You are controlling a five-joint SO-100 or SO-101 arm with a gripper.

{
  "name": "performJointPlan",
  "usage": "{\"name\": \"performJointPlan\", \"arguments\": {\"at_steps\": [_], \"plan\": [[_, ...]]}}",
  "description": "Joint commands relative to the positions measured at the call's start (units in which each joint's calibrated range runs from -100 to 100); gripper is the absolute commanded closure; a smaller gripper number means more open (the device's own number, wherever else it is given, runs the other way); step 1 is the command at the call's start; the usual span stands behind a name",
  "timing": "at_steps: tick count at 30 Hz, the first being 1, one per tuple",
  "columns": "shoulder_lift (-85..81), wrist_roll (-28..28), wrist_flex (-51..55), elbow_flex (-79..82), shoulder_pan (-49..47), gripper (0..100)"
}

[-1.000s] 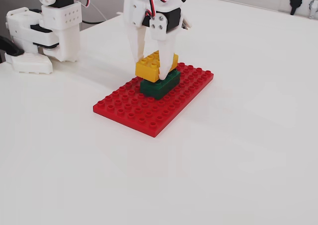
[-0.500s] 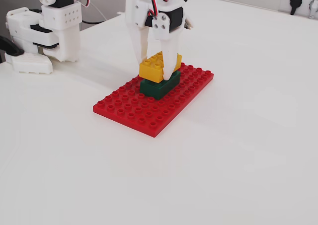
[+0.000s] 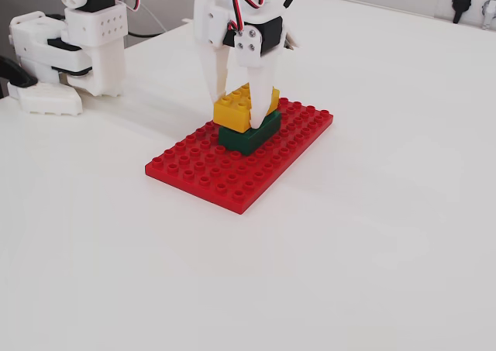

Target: Put yellow lego brick onto the green one

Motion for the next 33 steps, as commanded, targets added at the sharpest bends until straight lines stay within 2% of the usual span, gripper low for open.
{"name": "performJointPlan", "arguments": {"at_steps": [1, 7, 26, 33], "plan": [[-0.3, 0.2, -2.4, 1.5, -0.6, 92], [-0.3, 0.2, -7.1, 5.2, -0.8, 92], [-1.0, 0.2, -6.2, 5.2, -0.8, 92], [-0.8, 0.2, -6.1, 5.4, -0.8, 82]]}}
